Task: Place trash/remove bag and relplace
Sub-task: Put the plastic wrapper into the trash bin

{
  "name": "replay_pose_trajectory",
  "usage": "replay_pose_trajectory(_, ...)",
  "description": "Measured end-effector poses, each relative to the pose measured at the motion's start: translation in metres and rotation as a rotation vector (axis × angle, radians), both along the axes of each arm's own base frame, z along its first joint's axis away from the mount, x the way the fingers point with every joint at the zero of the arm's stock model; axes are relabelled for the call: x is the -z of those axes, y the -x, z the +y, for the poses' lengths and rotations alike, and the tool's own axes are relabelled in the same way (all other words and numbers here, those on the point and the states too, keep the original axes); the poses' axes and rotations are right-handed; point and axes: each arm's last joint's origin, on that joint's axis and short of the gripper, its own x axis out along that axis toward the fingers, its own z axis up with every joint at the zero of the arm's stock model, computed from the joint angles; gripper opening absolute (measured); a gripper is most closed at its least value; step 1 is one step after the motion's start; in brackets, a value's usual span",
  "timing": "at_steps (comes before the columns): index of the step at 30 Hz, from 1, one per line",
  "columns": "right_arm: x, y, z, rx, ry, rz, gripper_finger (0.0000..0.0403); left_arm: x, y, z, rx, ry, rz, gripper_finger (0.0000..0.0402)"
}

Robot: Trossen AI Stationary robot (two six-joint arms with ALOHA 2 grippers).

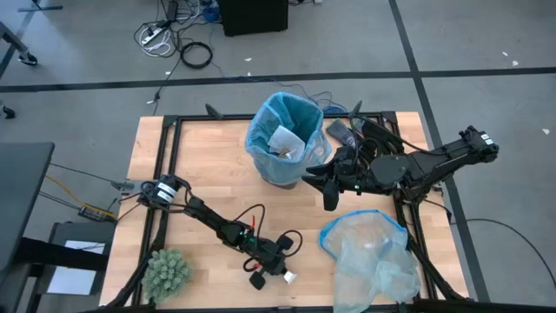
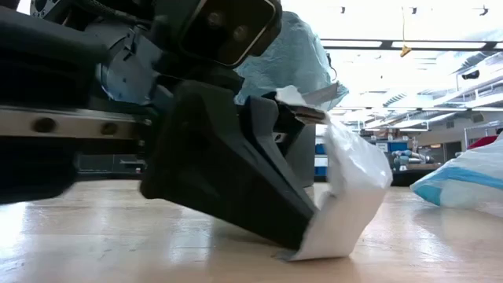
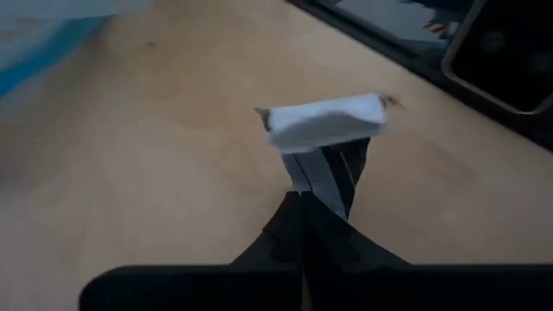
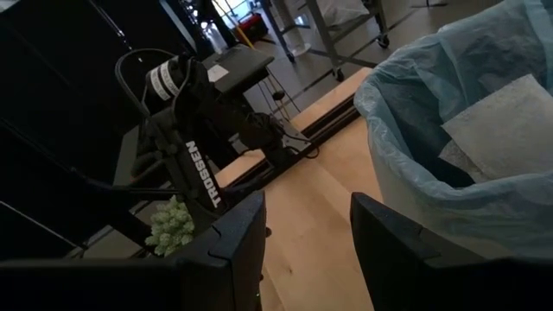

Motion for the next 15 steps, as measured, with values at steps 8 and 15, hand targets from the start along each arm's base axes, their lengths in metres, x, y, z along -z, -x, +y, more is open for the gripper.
replay_pose_trajectory(8, -0.001, 0.0, 0.001, -0.004, 0.012, -0.009, 0.0157, -0.008, -0.001, 0.003, -0.101, 0.023, 0.001, 0.0002)
replay_pose_trajectory(15, -0.001, 0.0, 0.001, -0.009, 0.052, 0.001, 0.0157, -0.024, 0.003, 0.011, -0.185, -0.044, 0.005, 0.0001)
